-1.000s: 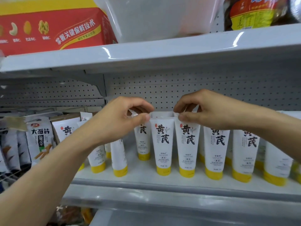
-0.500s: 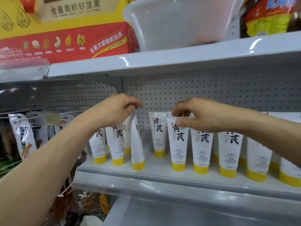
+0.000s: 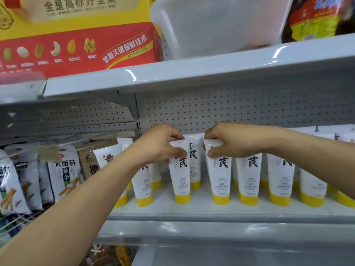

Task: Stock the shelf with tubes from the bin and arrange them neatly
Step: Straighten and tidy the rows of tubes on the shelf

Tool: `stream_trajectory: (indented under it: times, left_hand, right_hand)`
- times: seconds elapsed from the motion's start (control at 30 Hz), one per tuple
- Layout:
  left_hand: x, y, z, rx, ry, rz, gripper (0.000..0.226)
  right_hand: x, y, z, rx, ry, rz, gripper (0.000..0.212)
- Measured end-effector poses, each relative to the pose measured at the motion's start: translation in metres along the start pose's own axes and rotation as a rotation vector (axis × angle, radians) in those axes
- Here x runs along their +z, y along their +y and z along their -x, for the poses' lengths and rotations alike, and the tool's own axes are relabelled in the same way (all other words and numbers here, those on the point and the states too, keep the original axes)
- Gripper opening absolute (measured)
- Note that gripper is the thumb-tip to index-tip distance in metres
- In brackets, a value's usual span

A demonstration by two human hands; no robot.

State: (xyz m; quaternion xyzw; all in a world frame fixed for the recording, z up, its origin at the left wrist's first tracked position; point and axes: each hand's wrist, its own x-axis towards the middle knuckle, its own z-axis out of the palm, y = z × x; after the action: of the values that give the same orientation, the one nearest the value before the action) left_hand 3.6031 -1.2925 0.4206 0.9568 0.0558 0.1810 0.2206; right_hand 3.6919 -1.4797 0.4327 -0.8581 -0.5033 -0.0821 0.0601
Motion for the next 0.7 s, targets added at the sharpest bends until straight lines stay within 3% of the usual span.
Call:
stream_trajectory:
  times: [0.2,0.7]
  left_hand:
    - [0.005,-0.001,-0.011,0.115,-0.106,0.254,0.019]
    - [0.006,0.003,-0.014,0.13,-0.17,0.293,0.021]
  right_hand:
    - [-0.003,-0.002,-0.002,0.037,-0.029,-0.036,0.021]
    - [-0.003,-0.002,-0.002,0.044,-0.045,-0.094,0.016]
